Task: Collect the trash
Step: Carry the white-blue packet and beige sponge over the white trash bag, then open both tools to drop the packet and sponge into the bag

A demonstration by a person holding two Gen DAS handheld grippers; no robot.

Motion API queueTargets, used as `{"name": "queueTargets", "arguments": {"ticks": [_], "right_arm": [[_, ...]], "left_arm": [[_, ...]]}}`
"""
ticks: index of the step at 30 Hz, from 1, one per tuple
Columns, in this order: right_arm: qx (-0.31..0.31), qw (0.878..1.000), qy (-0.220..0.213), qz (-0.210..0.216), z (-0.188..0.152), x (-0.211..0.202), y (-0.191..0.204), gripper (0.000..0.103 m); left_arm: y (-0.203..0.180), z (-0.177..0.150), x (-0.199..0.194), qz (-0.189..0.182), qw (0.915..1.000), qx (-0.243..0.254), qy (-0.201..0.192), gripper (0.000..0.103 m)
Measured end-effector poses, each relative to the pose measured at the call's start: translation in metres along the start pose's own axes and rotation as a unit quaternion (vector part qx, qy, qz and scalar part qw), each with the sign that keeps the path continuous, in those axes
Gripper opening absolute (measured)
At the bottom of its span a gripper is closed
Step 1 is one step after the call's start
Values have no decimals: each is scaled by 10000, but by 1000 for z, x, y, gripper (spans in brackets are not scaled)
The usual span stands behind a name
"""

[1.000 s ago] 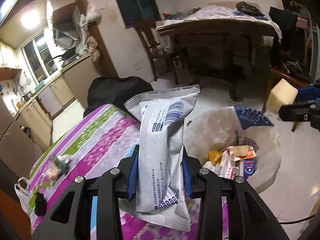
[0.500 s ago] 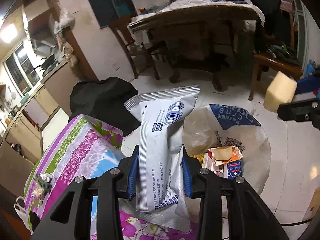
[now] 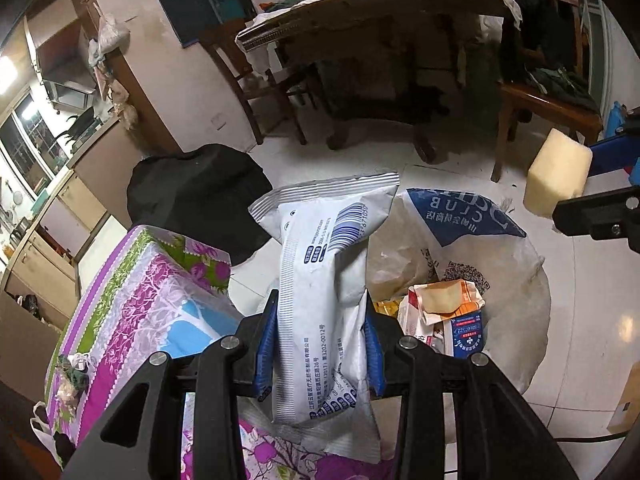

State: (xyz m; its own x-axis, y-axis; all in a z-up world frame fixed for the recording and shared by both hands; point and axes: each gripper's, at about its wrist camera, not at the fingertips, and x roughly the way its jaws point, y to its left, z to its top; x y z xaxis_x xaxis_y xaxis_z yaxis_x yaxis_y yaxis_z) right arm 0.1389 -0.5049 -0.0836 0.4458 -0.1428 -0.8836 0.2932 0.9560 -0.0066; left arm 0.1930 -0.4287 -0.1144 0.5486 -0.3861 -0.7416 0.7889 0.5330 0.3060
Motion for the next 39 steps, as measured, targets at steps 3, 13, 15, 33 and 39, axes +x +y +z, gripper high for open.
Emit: {"name": "queueTargets", "arguments": {"ticks": [3,13,15,33,39], "right_arm": [[-24,10000,38,-10,1,3,-2,47],[-107,9998,157,-27,5,15,-4,47],[-124,9998,166,-26,6,17,-3,47],[-451,9986,281,48,18,28,13,49],[-503,9982,328,33,18,36,18,50]], "left_arm": [[-1,1,6,-15,10000,23,43,38],[-7,0,22,-72,9998,91,157,38],[-7,1,24,-77,9998,88,170,38],[8,-1,41,-319,9985,184,415,46],[8,-3,40,-244,9989,222,320,62]]}}
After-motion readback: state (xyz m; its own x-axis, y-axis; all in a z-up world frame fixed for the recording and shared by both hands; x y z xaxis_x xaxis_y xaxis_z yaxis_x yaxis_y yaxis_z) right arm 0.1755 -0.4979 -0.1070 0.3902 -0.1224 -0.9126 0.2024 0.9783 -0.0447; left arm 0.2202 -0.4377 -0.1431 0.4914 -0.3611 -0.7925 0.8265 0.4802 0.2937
